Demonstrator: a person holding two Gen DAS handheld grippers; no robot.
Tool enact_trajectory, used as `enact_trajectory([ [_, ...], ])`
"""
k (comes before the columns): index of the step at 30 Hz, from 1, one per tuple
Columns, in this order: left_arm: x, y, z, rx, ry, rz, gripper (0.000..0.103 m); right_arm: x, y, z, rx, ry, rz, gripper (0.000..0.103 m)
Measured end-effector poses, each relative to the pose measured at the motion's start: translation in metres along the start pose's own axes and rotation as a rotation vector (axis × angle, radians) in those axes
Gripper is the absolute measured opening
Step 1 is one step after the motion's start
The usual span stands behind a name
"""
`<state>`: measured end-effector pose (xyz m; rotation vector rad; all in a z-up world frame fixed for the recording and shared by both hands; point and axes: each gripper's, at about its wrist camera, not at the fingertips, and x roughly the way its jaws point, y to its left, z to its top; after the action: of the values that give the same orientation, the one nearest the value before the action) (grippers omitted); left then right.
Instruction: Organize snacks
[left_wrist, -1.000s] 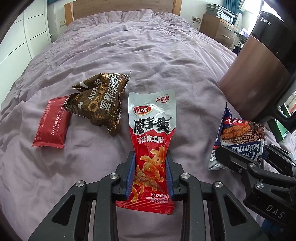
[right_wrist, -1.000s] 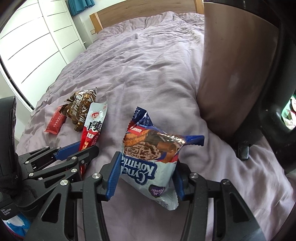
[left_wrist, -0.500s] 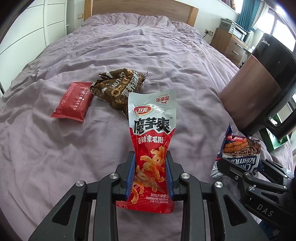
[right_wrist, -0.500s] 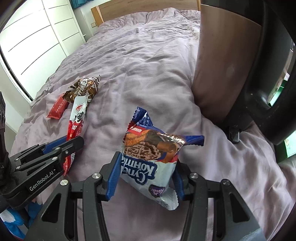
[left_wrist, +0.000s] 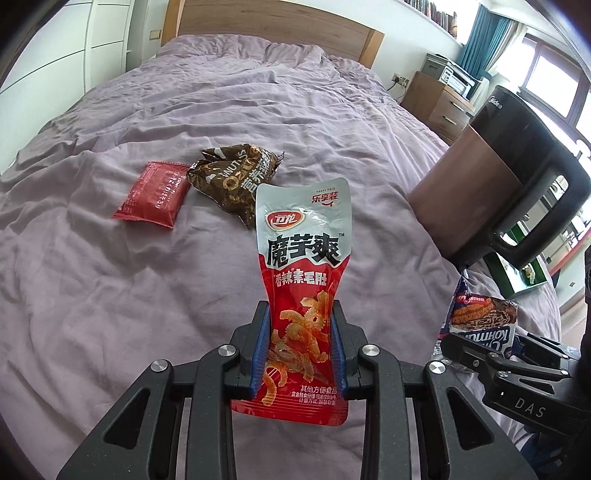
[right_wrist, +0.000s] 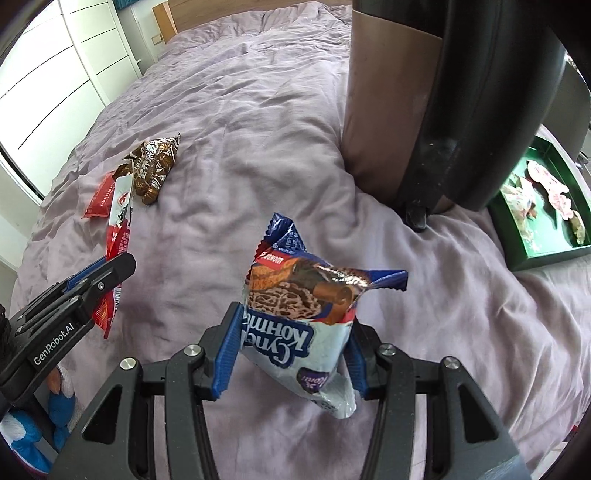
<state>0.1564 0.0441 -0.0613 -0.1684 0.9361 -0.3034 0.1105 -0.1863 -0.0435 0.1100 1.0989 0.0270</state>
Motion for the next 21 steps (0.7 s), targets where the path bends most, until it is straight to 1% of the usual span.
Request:
enact_trajectory([
  [5, -0.008, -0.010, -0.004, 0.032, -0.002, -0.037, 0.026, -0.016, -0.008, -0.010, 0.021, 0.015, -0.038, 0.103],
  [11, -0.016, -0.027, -0.010, 0.080, -0.015, -0.051, 0.026, -0.028, -0.029, -0.023, 0.068, 0.038, -0.074, 0.103],
  [21, -0.023, -0.066, -0.028, 0.190, -0.008, -0.098, 0.026, -0.047, -0.064, -0.029, 0.134, 0.025, -0.133, 0.103],
])
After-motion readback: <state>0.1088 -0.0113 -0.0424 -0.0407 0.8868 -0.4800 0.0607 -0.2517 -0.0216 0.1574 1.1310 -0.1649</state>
